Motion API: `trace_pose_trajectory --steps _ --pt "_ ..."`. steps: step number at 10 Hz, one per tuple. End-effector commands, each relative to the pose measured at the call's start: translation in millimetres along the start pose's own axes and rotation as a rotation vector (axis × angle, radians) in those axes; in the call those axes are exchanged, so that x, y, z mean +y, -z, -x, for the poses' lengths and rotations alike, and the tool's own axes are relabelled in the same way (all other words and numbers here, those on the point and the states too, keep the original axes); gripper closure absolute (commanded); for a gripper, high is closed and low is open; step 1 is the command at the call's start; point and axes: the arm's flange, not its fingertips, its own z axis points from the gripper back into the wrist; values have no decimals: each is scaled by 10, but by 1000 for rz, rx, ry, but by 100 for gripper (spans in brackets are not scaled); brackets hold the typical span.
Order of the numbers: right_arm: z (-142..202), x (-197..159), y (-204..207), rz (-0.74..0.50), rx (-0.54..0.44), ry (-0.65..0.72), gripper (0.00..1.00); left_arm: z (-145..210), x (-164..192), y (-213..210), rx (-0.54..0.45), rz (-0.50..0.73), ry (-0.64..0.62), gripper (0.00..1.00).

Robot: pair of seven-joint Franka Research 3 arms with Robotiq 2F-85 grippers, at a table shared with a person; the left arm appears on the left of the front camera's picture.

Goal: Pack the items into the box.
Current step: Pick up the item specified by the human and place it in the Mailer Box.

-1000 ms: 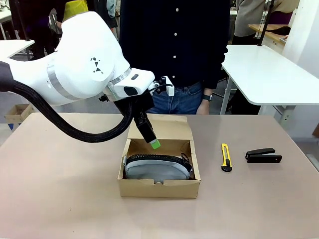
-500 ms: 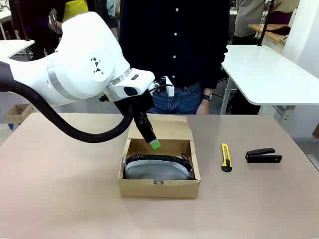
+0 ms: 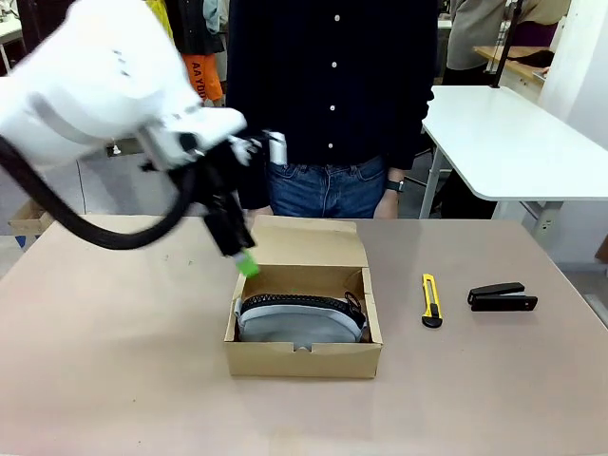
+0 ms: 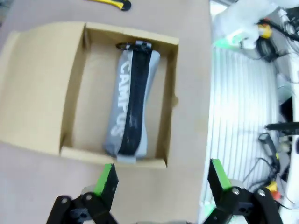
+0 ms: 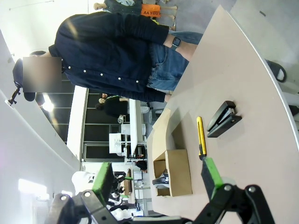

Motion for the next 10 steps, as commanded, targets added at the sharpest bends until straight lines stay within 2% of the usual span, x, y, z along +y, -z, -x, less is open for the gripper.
trace_pose_trajectory --steps 1,2,3,5,6,7,10 --pt "-27 21 11 -27 -19 -26 0 784 70 -426 -150 0 -196 0" --pt "-27 21 11 -27 -19 -26 0 1334 127 -614 -295 -33 -408 0" --pt "-27 21 11 -27 -19 -26 0 1832 81 -711 -436 -76 -562 0" --pt "-27 21 11 -27 -19 -26 0 2741 -156 -798 -788 -37 -763 0" --pt "-27 21 11 -27 -19 -26 0 3112 -265 -797 -925 -28 -874 0" --pt "-27 21 11 -27 -19 -26 0 2577 27 -810 -471 1 -626 0" --pt "-27 21 11 -27 -19 -26 0 2577 27 -810 -471 1 -626 0"
